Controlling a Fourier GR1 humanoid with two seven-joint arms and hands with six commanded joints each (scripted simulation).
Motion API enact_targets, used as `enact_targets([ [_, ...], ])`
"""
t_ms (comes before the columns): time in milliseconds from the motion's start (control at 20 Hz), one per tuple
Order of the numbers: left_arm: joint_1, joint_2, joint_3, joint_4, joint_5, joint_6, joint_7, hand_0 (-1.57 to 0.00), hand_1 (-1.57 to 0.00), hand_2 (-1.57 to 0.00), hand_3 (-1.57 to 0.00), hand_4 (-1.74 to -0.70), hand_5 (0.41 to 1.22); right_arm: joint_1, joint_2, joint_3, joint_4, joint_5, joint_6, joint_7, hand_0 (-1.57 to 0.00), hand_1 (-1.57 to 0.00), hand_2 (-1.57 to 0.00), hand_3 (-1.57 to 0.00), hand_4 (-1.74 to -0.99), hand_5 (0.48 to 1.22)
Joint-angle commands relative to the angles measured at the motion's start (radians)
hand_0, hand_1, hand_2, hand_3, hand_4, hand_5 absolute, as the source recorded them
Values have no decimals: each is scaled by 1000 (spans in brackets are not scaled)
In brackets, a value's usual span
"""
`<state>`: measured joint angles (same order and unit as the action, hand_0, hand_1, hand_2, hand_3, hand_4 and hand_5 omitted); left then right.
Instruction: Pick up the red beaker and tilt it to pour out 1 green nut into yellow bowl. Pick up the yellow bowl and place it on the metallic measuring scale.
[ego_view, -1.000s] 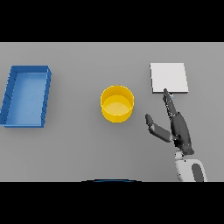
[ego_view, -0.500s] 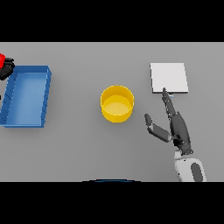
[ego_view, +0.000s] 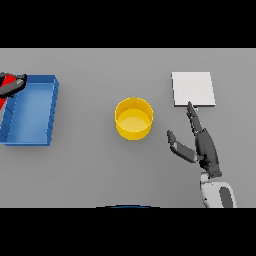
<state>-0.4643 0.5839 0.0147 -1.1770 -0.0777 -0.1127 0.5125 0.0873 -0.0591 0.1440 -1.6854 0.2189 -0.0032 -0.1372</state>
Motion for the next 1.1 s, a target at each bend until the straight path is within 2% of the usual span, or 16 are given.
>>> enact_targets([
  [0,6,10,-17,-13,-9,-20,10,-481,-440,-418,-431,-915,651,9,3,6,-10,2,1,-11,1,1,1,1,-1155,670],
  [50,3,18,-27,-9,-18,-34,24,-384,-351,-334,-345,-875,644,24,3,12,-19,6,1,-31,1,1,1,1,-1155,669],
  [200,-8,33,-59,23,-74,-36,36,-196,-179,-170,-176,-813,627,9,-1,10,-13,32,-18,-7,1,1,1,1,-1157,665],
  [350,-22,24,-64,39,-95,-7,-13,-100,-91,-87,-90,-783,631,-1,-1,16,-6,51,-28,0,1,1,1,1,-1154,657],
  [450,-22,17,-56,37,-88,6,-39,-64,-58,-55,-57,-778,633,-11,-12,21,-12,93,-44,59,1,1,1,1,-1131,631],
  [500,-15,15,-46,28,-76,10,-64,-51,-46,-44,-45,-779,635,-17,-21,33,-18,106,-34,59,1,1,1,1,-1115,638],
  [600,-8,-4,-37,15,-60,26,-82,-32,-29,-28,-29,-786,652,-65,-69,55,-1,126,21,41,1,1,1,1,-1080,662],
  [650,-10,-9,-32,8,-51,27,-85,-25,-23,-22,-23,-793,657,-105,-107,62,5,143,54,58,1,1,1,1,-1088,665],
  [800,1,-19,-35,-7,-45,29,-84,-13,-11,-11,-11,-800,673,-190,-197,130,37,285,102,105,1,1,1,1,-1128,637],
  [1050,7,-31,-39,-27,-37,27,-65,-3,-3,-3,-3,-811,688,-366,-304,258,93,464,207,66,1,1,1,1,-1152,632],
])
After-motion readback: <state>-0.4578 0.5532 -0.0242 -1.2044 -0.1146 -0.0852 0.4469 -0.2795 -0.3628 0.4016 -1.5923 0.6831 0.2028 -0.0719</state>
